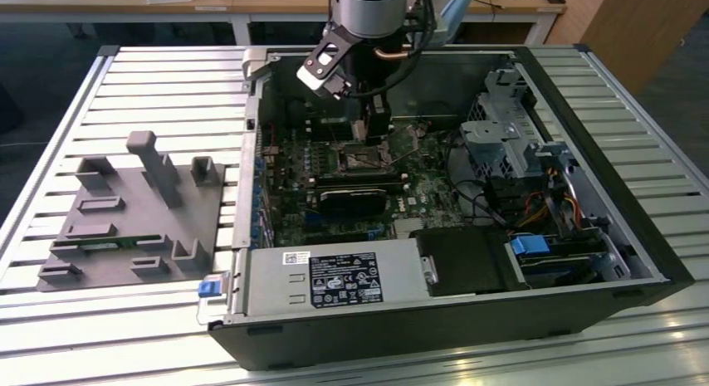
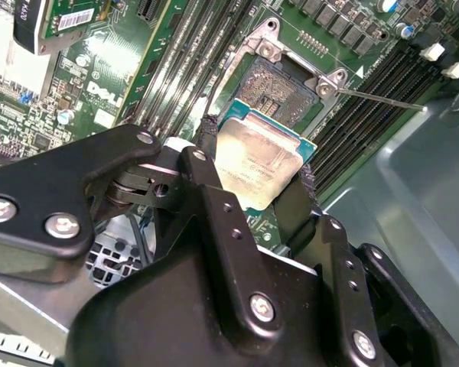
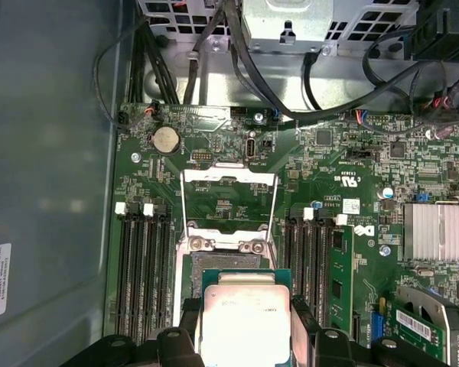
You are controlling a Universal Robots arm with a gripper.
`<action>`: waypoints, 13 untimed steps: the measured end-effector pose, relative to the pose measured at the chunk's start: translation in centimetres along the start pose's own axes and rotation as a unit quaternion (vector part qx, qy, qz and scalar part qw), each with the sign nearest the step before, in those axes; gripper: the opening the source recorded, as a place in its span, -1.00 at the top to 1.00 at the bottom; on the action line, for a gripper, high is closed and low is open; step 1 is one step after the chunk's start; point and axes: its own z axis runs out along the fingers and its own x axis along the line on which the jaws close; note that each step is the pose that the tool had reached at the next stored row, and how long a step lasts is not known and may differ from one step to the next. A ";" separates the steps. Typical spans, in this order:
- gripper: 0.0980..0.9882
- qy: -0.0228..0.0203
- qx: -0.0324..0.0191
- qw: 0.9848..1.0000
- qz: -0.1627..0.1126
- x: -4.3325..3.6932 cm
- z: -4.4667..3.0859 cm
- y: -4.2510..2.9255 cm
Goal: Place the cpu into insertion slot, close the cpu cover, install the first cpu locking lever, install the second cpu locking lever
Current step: 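Place the cpu into insertion slot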
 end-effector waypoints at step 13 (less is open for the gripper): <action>0.00 0.000 0.002 1.000 0.000 0.04 0.58 -0.04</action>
